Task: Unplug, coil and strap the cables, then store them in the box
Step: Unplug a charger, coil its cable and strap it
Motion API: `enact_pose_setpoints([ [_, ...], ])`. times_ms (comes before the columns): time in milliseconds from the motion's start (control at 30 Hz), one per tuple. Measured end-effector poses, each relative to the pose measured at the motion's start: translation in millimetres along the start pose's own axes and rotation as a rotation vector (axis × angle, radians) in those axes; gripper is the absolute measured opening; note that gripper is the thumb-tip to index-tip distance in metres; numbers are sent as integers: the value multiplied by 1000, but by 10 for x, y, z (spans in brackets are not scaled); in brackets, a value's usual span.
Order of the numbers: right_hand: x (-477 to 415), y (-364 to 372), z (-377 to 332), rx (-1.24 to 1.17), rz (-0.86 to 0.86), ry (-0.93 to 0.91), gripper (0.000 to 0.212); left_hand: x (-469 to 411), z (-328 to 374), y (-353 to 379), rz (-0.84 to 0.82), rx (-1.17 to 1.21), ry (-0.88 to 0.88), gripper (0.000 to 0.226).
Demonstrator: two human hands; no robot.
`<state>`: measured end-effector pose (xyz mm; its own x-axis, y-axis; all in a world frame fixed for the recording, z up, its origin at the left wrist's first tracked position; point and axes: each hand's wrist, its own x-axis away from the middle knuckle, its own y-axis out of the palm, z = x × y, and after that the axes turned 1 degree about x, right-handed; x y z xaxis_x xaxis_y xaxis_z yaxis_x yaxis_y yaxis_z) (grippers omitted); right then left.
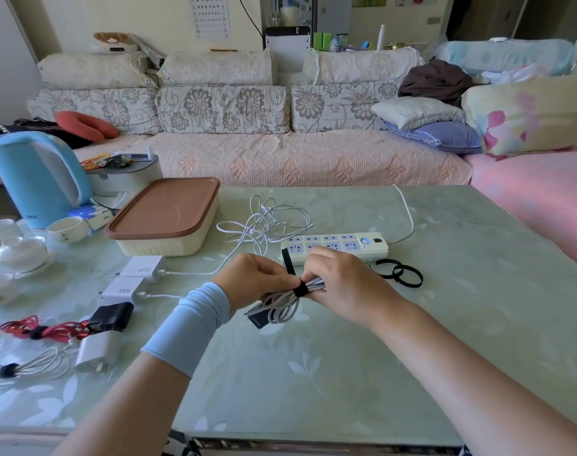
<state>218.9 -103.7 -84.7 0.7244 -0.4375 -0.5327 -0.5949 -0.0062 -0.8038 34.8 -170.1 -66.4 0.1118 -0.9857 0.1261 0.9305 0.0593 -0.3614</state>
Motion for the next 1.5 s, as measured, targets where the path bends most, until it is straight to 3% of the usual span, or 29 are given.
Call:
enact_pose_setpoints([
  [100, -13, -16, -19, 8, 68, -82, 22, 5, -33, -11, -25, 117, 13, 16],
  [233, -26, -39, -33, 28, 145, -159, 16, -16, -70, 8, -163, 265, 48, 43],
  [367, 4, -12, -22, 10, 183, -151, 20, -3, -55, 9, -200, 6, 56, 31],
  [467, -52, 4, -28, -5, 195, -86, 26, -11, -50, -1, -146, 7, 42, 20],
  [567, -70, -23, -32, 39, 42, 32, 58, -40, -84, 15, -26, -28, 40, 7],
  [633, -8, -89, -42, -101, -113, 170, 78, -72, -124, 25, 78, -97, 45, 3],
  [667, 19, -123, -52, -222, -146, 258, 78, -96, -145, 29, 104, -168, 55, 6],
  [733, 32, -140, -28, -387, -83, 430, 64, -125, -164, 52, 103, -300, 81, 12],
  [800, -3, -124, 27, -403, -45, 559, 40, -127, -140, 116, 91, -350, 144, 13],
  [933, -2, -50, 92, -480, -134, 647, 14, -187, -103, 240, 82, -501, 258, 10],
  [1067, 40, -55, 119, -550, -46, 695, 12, -192, -121, 267, 22, -525, 250, 12],
  [1167, 50, -39, 101, -520, -42, 654, 11, -155, -97, 276, 83, -499, 202, 6],
  [1333, 45, -100, 92, -521, 38, 547, 7, -118, -97, 213, 39, -443, 128, 25],
  [1500, 32, -106, 64, -561, 1, 514, 4, -82, -108, 190, 103, -398, 223, 18],
])
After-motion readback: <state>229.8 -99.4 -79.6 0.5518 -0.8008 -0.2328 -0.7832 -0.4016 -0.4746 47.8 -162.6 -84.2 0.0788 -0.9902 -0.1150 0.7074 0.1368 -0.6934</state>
